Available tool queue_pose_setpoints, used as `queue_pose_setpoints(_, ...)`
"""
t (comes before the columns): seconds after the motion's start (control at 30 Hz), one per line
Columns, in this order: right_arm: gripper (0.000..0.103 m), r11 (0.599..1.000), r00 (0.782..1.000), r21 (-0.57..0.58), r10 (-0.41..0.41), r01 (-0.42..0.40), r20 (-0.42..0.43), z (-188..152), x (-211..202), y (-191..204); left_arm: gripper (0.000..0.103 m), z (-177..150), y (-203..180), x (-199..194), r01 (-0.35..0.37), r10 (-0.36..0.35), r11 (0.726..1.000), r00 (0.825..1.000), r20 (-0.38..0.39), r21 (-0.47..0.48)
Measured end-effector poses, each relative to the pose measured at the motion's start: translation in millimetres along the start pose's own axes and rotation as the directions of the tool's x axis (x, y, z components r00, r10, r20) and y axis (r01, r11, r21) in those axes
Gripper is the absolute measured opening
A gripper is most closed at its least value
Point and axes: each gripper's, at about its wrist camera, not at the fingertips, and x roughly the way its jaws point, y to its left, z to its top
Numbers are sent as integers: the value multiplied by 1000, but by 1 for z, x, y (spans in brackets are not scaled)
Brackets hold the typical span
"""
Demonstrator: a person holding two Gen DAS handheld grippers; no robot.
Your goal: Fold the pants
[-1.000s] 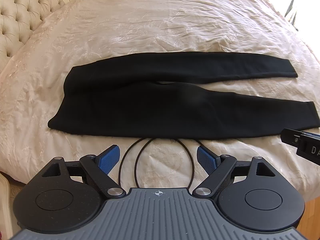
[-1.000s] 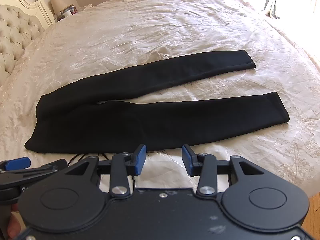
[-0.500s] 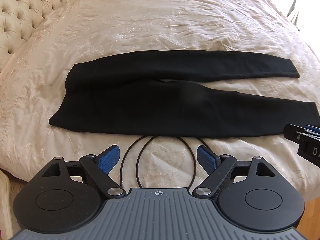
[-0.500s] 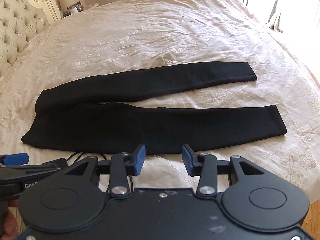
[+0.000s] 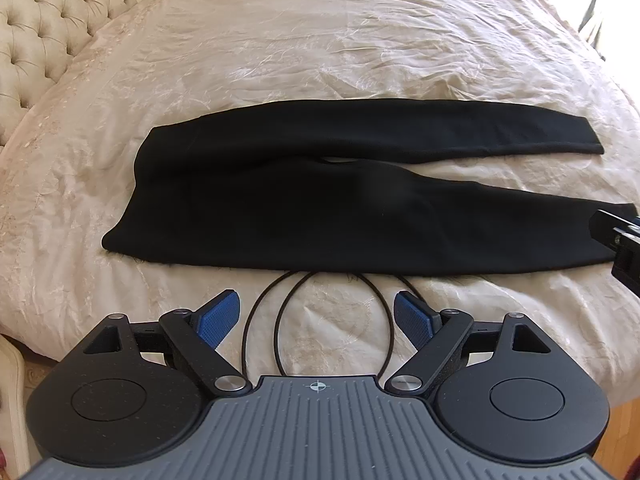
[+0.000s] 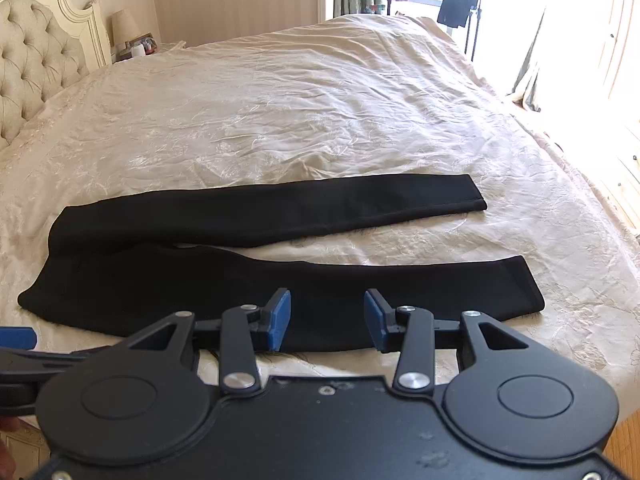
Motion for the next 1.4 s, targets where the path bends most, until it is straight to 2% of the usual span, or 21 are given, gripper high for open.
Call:
queue_pose_setpoints(0.5, 44, 995, 994, 20, -101, 102, -28, -4, 8, -6, 84, -1, 6, 7, -4, 1, 999, 999, -51, -48)
queue_pose_setpoints(0.63, 44, 999, 993, -15, -49, 48, -108, -2, 22, -5, 82, -2, 14, 12, 12, -15, 998, 999, -46, -66)
queue_pose_setpoints(0.73, 44, 999, 989, -18, -48, 46, -143, -5, 33, -2, 75, -5, 18, 18, -8, 7, 999, 1000, -15, -44)
queue_pose_setpoints(0.83, 44, 998, 983, 17, -49, 53, -180, -10, 44, -6, 75, -7, 23, 28, -13, 13, 1000, 1000, 14, -20)
queue_pose_setpoints(0.97, 44, 993, 973, 71, -78, 95, -218, -14, 59, -11, 75, -5, 29, 52, -11, 11, 999, 1000, 1, 47)
queue_pose_setpoints(1.07, 44, 985, 964, 126, -87, 122, -251, -15, 72, -20, 72, -7, 33, 72, 1, -3, 990, 1000, 11, 144)
queue_pose_setpoints(1.13, 44, 977, 959, 159, -93, 139, -266, -15, 79, -26, 59, -10, 33, 87, -17, 12, 974, 1000, 24, 225)
queue_pose_setpoints(1.2, 44, 969, 953, 184, -110, 166, -283, -15, 87, -31, 56, -10, 35, 100, -31, 24, 959, 999, 28, 283)
queue_pose_setpoints(1.27, 44, 955, 944, 222, -125, 198, -304, -15, 95, -38, 54, -9, 40, 114, -14, 7, 942, 1000, 23, 335)
queue_pose_setpoints(1.4, 44, 917, 921, 303, -141, 260, -362, -15, 110, -46, 49, -6, 56, 137, 3, -7, 919, 1000, 8, 394)
